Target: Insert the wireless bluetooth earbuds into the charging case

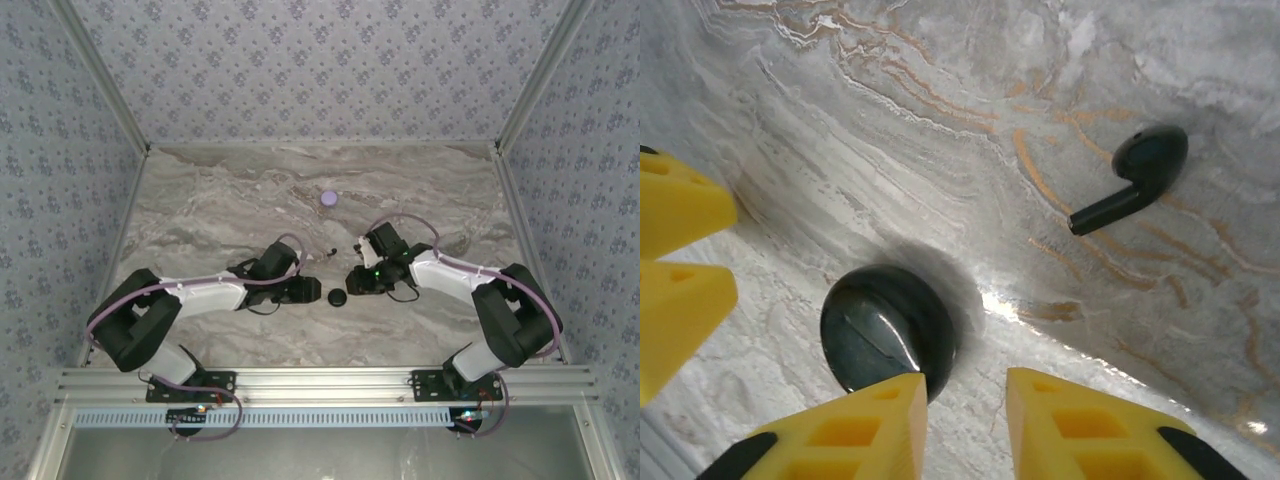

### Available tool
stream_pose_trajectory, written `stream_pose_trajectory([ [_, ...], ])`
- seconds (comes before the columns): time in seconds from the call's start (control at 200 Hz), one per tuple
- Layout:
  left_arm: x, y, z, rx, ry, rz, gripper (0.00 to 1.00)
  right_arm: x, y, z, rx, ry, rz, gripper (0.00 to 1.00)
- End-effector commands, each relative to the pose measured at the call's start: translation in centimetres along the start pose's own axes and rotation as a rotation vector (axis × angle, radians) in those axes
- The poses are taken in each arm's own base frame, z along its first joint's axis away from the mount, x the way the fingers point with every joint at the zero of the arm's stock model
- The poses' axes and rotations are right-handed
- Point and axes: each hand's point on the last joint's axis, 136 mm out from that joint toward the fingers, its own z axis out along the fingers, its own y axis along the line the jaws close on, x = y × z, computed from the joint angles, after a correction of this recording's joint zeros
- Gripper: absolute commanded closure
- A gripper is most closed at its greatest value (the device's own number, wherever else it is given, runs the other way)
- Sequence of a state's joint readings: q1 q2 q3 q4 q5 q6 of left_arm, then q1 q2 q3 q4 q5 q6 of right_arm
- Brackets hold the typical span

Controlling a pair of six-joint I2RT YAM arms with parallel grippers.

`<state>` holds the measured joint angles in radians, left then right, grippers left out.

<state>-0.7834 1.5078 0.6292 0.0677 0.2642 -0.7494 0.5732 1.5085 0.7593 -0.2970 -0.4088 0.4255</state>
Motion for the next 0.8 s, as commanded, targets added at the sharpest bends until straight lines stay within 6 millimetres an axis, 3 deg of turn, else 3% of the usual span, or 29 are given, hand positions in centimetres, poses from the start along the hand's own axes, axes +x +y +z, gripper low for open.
stream_pose_trajectory([
  [0.0,-1.0,-2.7,-0.4,0.144,-0.016,0.012,0.40,0.2,0.7,-0.1,-0.061,-0.003,0.050,0.68],
  [0.795,0.9,-3.0,2.7,0.222,0.114,-0.021,0.41,1.1,0.6,1.8,-0.131,0.051,0.096,0.73],
])
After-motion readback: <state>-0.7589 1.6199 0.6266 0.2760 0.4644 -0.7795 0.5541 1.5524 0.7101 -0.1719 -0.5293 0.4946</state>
